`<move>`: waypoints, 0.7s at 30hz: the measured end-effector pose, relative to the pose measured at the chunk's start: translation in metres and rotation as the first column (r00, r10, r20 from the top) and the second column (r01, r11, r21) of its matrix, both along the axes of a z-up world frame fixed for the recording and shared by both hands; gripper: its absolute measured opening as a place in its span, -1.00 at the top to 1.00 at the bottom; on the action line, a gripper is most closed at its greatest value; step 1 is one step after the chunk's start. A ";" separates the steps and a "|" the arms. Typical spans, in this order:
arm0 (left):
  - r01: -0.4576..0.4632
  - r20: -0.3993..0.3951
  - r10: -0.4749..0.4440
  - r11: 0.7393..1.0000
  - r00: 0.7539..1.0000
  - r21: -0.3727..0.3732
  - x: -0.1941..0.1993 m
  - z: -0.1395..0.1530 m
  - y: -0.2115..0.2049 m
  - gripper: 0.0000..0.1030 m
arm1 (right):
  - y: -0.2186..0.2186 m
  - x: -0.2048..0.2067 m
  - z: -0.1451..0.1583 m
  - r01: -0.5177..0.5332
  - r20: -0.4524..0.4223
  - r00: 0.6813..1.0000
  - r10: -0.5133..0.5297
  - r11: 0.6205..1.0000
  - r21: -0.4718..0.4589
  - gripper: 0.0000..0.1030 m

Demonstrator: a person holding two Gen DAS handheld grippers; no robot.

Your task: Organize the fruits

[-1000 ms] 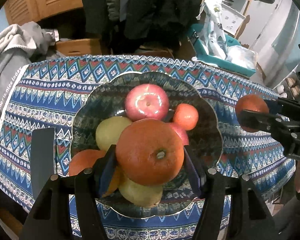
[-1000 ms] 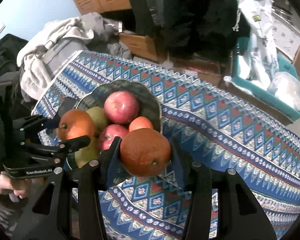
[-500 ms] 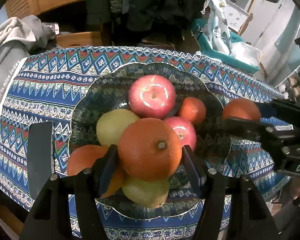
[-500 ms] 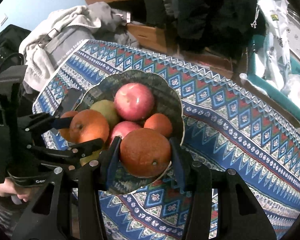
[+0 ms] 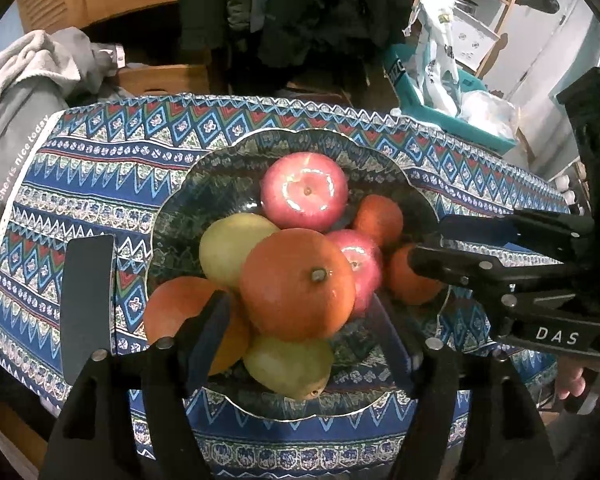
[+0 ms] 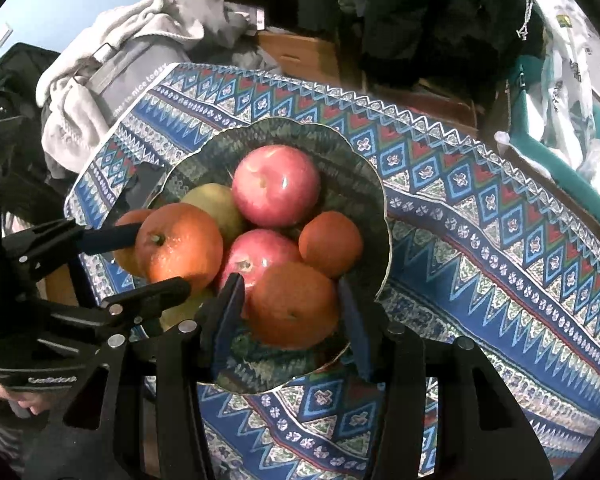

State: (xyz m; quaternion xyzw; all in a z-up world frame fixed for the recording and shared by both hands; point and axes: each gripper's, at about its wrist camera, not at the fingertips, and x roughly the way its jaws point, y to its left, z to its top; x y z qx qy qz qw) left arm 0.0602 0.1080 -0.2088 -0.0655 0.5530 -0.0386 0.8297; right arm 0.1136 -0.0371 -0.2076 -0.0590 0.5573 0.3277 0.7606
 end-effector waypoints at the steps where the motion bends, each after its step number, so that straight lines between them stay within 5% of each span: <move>1: -0.001 0.002 0.001 1.000 1.000 -0.004 -0.001 0.002 0.000 -0.45 | -0.001 0.000 0.001 0.003 0.001 1.000 -0.003 1.000 0.005 0.03; 21: -0.021 0.080 0.023 1.000 0.997 -0.022 -0.018 0.053 -0.009 -0.56 | -0.035 -0.008 0.085 0.117 0.180 0.976 -0.126 0.991 0.062 -0.19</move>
